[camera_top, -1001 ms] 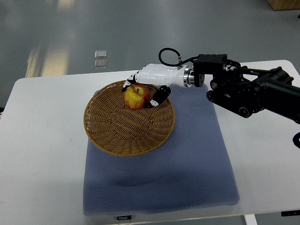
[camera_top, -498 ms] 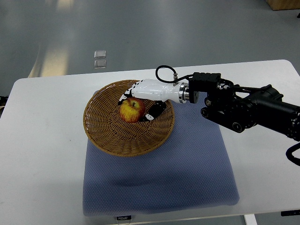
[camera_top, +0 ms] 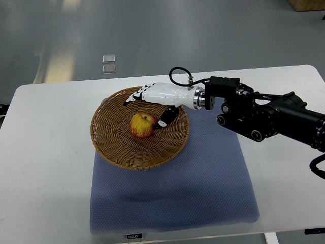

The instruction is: Place red apple in basket with right hand

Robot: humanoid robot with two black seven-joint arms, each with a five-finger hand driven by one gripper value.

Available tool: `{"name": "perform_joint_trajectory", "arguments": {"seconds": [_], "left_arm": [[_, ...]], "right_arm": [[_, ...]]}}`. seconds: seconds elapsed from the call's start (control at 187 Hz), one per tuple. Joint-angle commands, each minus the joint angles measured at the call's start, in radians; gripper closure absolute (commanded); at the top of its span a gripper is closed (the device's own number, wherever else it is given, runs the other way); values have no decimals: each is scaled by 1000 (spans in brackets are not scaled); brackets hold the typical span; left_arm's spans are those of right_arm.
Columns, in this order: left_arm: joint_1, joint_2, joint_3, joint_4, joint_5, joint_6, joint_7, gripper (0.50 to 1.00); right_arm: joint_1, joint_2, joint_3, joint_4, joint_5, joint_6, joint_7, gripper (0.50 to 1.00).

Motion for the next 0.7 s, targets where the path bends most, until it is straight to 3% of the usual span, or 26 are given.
{"name": "perform_joint_trajectory", "arguments": {"seconds": [0.0,0.225,0.696], "left_arm": [[0,0,0,0,0,0,0,500],[0,0,0,0,0,0,0,500],[1,0,0,-1,0,0,0,500]], "right_arm": [[8,-6,33,0,16,3,0,587],[18,-54,107,0,55,10,5,585],[-66,-60,150,-6,665,36,-1,585]]}}
